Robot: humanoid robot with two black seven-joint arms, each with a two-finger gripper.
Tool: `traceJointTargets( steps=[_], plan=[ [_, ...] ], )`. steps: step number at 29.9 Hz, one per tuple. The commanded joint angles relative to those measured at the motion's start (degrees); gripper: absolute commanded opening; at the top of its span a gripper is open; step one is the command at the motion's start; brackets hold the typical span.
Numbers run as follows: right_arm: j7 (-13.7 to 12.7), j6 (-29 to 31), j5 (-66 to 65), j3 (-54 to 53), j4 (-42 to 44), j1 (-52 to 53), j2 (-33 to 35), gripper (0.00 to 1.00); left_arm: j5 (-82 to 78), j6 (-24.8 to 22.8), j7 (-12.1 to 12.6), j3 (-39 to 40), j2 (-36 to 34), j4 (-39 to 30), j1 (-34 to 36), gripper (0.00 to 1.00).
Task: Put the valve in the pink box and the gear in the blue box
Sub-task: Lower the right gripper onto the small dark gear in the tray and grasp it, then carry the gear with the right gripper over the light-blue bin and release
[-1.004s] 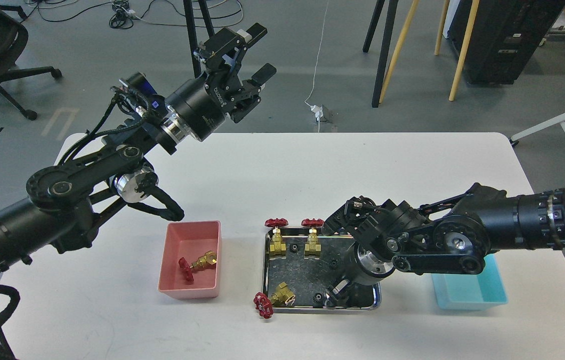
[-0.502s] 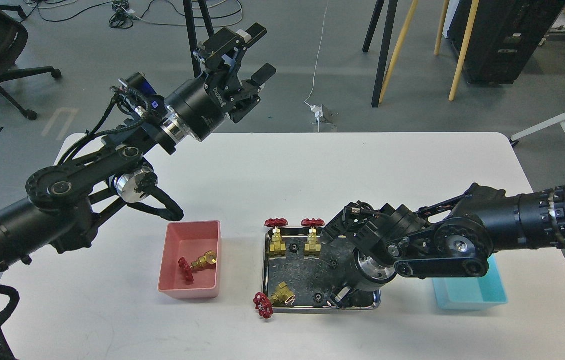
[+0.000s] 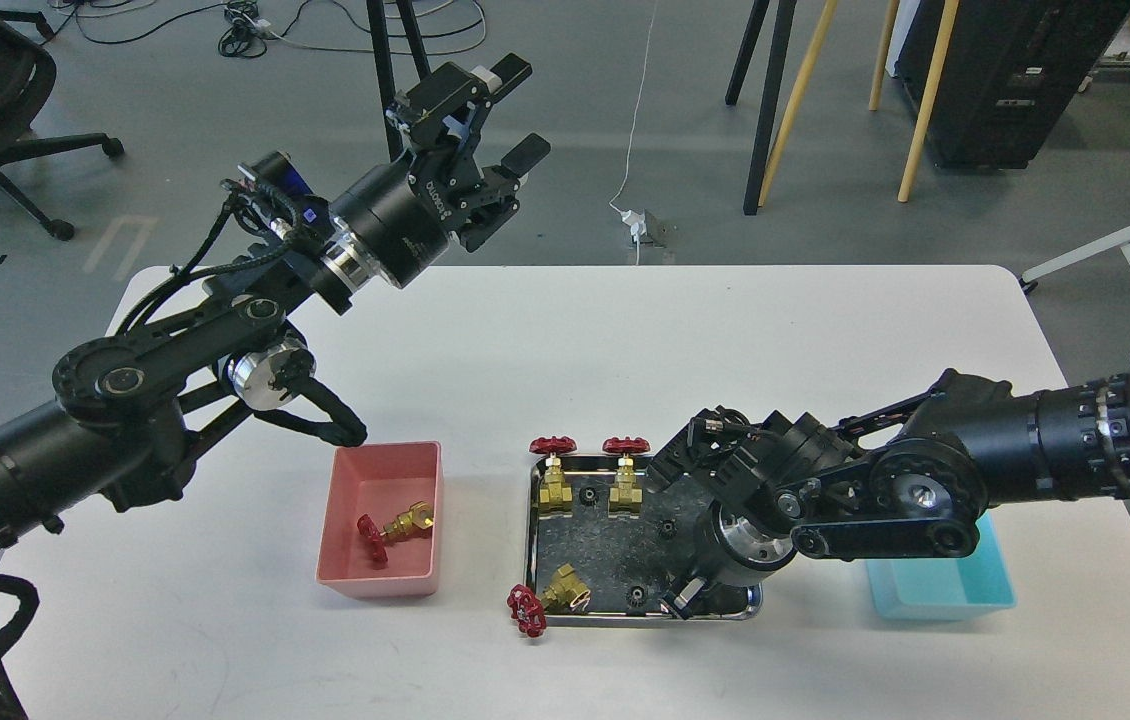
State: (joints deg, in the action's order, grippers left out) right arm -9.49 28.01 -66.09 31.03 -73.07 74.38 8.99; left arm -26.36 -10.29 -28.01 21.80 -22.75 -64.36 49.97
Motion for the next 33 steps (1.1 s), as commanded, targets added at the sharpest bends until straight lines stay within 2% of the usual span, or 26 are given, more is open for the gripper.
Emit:
traceJointTargets(
  steps=[1, 8, 12, 15, 18, 21, 29, 33],
  plan=[
    [0.0, 0.0, -0.1, 0.0, 0.4, -0.1, -0.2, 0.46, 0.0, 0.0, 0.0, 0.0, 0.1, 0.0, -0.2, 0.83],
    [0.0, 0.0, -0.1, 0.0, 1.2, -0.3, -0.6, 0.46, 0.0, 0.0, 0.0, 0.0, 0.1, 0.0, -0.3, 0.83],
    [0.0, 0.0, -0.1, 0.0, 1.3, -0.4, -0.6, 0.42, 0.0, 0.0, 0.0, 0.0, 0.1, 0.0, -0.4, 0.83],
    [0.0, 0.0, -0.1, 0.0, 1.3, -0.4, -0.6, 0.37, 0.0, 0.0, 0.0, 0.0, 0.1, 0.0, -0.4, 0.83],
    [0.0, 0.0, -0.1, 0.0, 1.3, -0.4, -0.6, 0.23, 0.0, 0.0, 0.0, 0.0, 0.1, 0.0, -0.4, 0.83],
    [0.0, 0.0, -0.1, 0.0, 1.2, -0.3, -0.6, 0.14, 0.0, 0.0, 0.0, 0.0, 0.1, 0.0, -0.4, 0.83],
    [0.0, 0.0, 0.3, -0.2, 0.7, 2.2, 0.1, 0.08, 0.0, 0.0, 0.0, -0.1, 0.1, 0.0, -0.4, 0.84],
    [0.0, 0.0, 0.3, -0.2, -1.9, 5.7, 3.9, 0.08, 0.0, 0.0, 0.0, -0.1, 0.1, 0.0, -0.4, 0.84]
  ],
)
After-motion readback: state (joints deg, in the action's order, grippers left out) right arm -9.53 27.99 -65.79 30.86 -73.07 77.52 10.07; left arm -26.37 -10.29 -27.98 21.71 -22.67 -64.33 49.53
